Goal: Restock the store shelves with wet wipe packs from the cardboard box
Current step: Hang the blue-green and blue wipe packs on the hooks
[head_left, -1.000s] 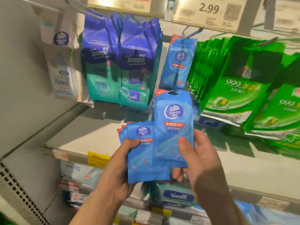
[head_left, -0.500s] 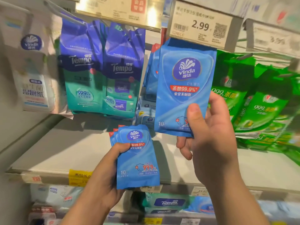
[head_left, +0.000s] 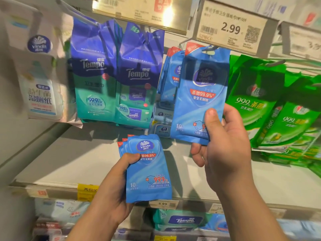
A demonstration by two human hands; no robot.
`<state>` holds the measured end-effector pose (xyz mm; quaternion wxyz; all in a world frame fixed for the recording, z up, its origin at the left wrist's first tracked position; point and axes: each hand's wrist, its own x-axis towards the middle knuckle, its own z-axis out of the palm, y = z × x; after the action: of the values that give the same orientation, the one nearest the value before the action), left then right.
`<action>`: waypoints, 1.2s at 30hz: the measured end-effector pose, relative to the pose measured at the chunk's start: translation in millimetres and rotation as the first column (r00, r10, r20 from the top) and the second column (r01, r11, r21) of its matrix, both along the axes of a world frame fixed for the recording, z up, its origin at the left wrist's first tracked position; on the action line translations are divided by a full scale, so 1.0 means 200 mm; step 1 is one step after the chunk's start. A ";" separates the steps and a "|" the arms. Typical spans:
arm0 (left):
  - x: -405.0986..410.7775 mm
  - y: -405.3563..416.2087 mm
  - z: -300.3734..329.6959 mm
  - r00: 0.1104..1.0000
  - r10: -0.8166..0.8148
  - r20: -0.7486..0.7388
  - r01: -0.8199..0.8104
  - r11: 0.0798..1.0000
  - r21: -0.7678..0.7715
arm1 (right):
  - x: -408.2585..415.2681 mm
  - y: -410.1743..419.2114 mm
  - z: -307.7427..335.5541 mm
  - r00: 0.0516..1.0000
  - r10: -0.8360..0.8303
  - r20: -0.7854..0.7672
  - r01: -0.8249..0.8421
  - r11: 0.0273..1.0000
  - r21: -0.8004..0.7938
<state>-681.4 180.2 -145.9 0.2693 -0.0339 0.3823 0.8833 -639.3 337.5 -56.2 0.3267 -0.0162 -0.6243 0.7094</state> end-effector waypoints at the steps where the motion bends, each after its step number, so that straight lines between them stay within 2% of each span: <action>1: 0.00 0.00 0.00 1.000 0.001 0.002 -0.001 1.000 0.004 | 0.00 -0.01 -0.01 1.000 0.007 -0.008 -0.007 1.000 -0.008; 3: -0.01 -0.01 -0.01 1.000 0.006 0.004 -0.006 1.000 0.005 | -0.01 -0.03 -0.06 0.999 0.050 0.001 -0.050 0.998 -0.026; 7: -0.02 -0.02 -0.01 1.000 0.017 0.000 -0.017 1.000 -0.008 | -0.03 -0.09 -0.13 0.975 0.154 0.161 -0.129 0.979 -0.156; 9: -0.02 -0.03 -0.01 1.000 0.028 0.005 -0.028 1.000 -0.008 | -0.07 -0.11 -0.14 0.972 0.177 0.155 -0.129 0.953 -0.275; 12: -0.02 -0.04 -0.01 0.999 0.032 0.014 -0.031 0.999 -0.006 | -0.15 -0.11 -0.12 0.979 0.160 0.125 -0.108 0.933 -0.342; 24: 0.01 -0.10 -0.02 0.999 0.034 0.035 -0.034 0.999 0.002 | -0.52 -0.01 -0.06 0.991 -0.032 0.133 0.071 0.953 -0.295; 31: 0.02 -0.12 -0.02 0.999 0.027 0.040 -0.027 1.000 0.012 | -0.53 0.02 -0.08 0.985 0.009 0.170 0.060 0.917 -0.396; 36: 0.03 -0.12 -0.03 1.000 0.027 0.003 -0.027 0.999 0.043 | -0.45 0.03 -0.12 0.967 0.073 0.244 0.035 0.912 -0.409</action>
<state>-675.6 156.4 -151.1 0.2587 -0.0344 0.3626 0.8947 -728.6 342.8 -80.5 0.2265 -0.1689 -0.4982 0.8198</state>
